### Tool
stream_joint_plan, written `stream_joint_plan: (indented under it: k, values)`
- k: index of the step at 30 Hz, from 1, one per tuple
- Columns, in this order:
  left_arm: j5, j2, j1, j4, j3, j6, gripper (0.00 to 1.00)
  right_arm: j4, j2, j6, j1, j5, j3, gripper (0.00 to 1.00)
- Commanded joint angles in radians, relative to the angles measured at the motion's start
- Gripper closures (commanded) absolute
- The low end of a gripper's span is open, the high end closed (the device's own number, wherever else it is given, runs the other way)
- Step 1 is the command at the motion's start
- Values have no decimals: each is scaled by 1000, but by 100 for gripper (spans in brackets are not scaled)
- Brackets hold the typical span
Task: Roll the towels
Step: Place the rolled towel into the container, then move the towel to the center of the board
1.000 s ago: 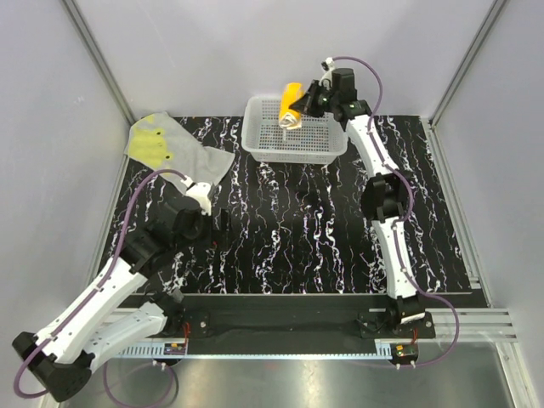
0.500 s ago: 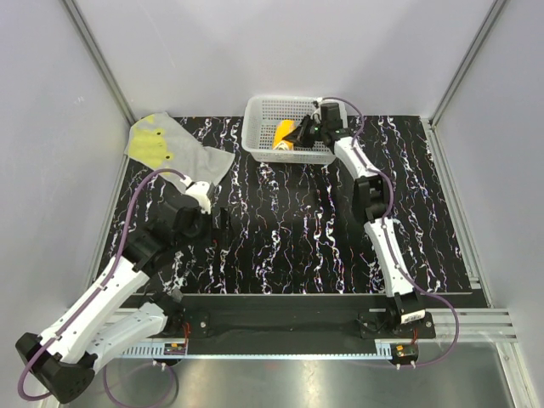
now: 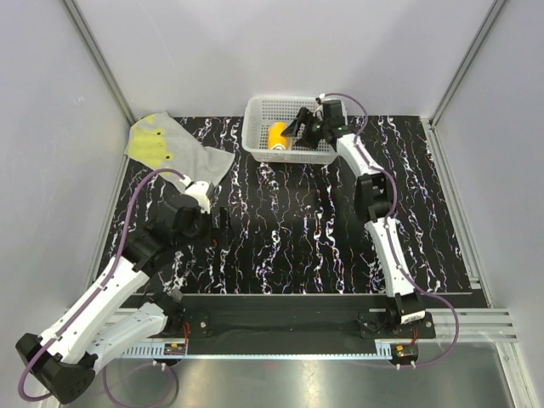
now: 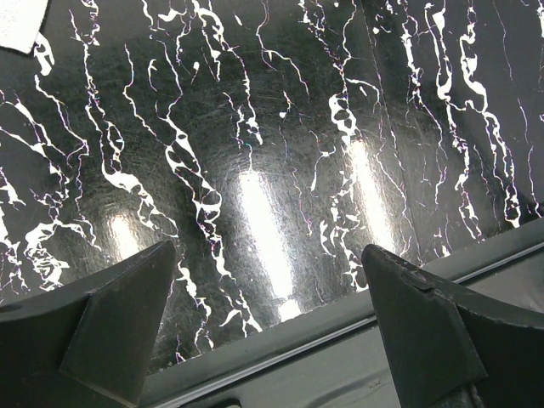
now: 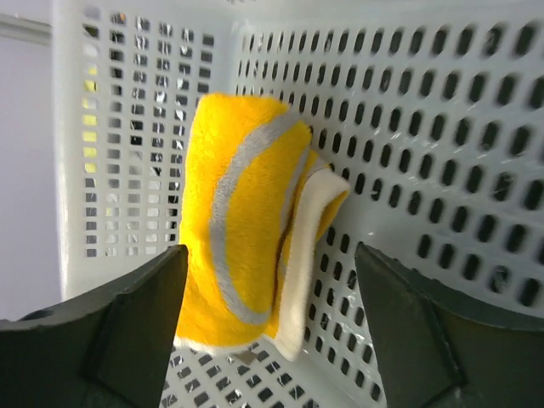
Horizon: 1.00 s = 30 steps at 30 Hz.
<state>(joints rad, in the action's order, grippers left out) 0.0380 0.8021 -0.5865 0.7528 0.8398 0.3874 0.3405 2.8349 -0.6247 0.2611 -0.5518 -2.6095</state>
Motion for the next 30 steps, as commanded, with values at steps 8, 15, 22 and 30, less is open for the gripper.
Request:
stream_joint_plan:
  k: [8,15,22,30]
  values:
    - [37,6,4,-29,-5,-9,1,2,-210,31,-72,0,14,0]
    - [212,146,42,-4,61,115,1,-31,-426,11,-79,-59,136,0]
    - [-22,319,391,-338,-48,292,1,-233,-1094,-21,-74,47,882,0]
    - [-133,580,583,-615,-93,381,7,-175,-1537,-33,-74,115,1304,1]
